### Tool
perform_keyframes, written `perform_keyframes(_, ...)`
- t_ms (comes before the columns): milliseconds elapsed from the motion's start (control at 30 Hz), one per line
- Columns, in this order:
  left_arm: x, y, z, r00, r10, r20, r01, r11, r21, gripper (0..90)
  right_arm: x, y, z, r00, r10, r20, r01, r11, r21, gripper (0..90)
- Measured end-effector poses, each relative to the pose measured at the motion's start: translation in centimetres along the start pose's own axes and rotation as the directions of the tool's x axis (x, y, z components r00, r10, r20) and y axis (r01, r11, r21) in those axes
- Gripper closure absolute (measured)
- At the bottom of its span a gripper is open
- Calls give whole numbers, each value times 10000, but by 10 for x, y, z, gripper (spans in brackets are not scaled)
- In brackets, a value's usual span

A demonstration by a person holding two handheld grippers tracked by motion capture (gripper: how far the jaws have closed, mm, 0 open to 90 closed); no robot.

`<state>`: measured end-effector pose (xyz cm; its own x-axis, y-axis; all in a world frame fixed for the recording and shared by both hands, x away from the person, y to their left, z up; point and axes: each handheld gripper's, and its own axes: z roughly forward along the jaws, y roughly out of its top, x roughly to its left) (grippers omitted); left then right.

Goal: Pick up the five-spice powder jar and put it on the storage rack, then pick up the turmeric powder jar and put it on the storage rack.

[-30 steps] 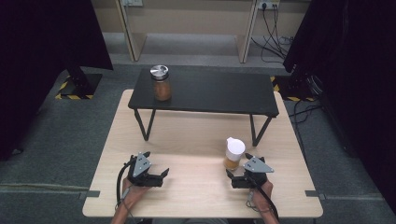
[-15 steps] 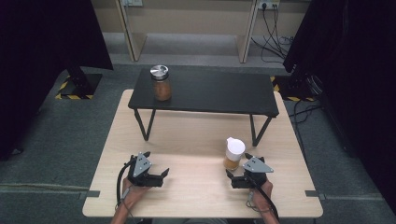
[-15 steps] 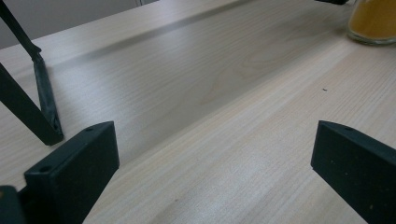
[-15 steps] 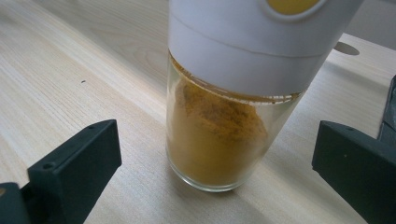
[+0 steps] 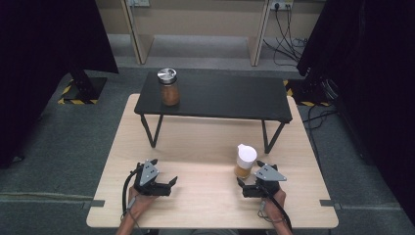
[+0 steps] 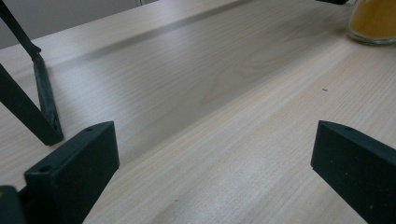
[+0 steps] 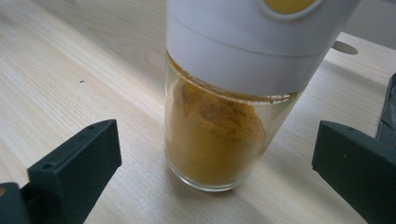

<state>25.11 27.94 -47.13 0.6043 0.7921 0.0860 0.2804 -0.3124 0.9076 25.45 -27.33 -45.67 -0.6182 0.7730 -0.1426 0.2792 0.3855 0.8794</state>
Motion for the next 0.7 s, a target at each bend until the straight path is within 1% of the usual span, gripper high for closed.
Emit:
perform_keyframes(167, 1, 0, 0, 10000, -38, 31, 38, 10000, -26, 0, -1, 1, 1, 10000, 2, -32, -2, 10000, 23, 12)
perform_keyframes(300, 0, 0, 0, 10000, 55, -7, -55, 10000, 7, 0, 0, 1, 1, 10000, -42, -46, 43, 10000, 43, 12)
perform_keyframes(467, 0, 0, 0, 10000, 33, 3, -33, 10000, 3, 1, -1, 1, 1, 10000, -33, -56, 33, 10000, 26, 12)
perform_keyframes(567, -1, 0, 1, 9999, 107, -17, -107, 9999, -8, 1, 0, 1, 1, 10000, -68, -56, 68, 10000, 63, 12)
perform_keyframes(700, 0, 0, 0, 10000, 34, -1, -34, 10000, -12, 0, -1, 1, 1, 10000, -62, -70, 62, 10000, 59, 12)
